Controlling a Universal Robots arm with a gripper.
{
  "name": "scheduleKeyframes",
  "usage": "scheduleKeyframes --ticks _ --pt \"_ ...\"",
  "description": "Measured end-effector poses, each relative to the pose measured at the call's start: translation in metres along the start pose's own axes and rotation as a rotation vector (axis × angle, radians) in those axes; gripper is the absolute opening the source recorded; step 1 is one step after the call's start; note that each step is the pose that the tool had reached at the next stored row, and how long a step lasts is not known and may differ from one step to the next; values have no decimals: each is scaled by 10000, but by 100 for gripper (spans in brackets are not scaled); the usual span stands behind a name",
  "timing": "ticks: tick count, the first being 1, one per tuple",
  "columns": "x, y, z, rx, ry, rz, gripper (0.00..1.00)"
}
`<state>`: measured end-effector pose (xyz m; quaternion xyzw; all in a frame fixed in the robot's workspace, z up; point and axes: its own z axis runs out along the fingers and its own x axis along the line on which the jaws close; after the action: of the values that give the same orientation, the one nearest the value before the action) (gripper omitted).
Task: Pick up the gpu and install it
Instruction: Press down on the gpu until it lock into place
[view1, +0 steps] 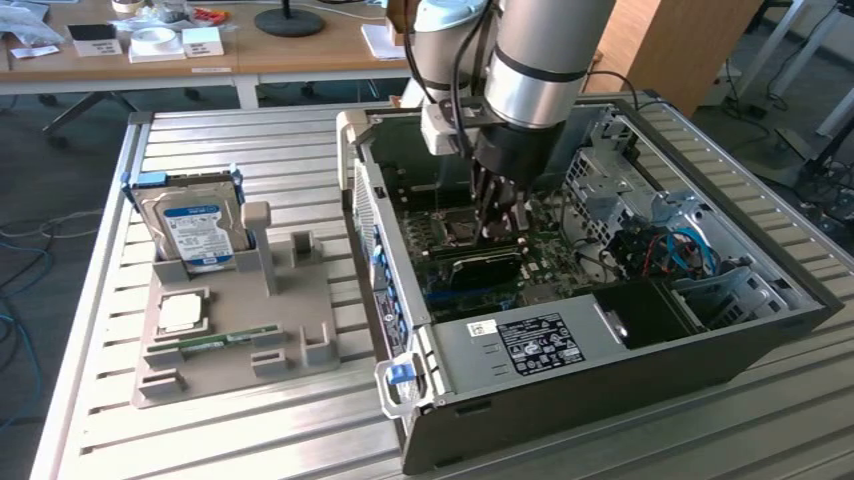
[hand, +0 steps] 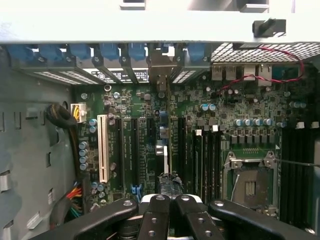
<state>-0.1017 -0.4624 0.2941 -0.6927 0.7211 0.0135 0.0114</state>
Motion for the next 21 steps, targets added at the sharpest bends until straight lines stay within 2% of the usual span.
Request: scheduleKeyframes --ticks 7,16,21 --pt "2 0 67 0 -1 -1 11" --pt "-27 8 81 1 -2 0 11" --pt "-26 26 137 0 -1 0 11"
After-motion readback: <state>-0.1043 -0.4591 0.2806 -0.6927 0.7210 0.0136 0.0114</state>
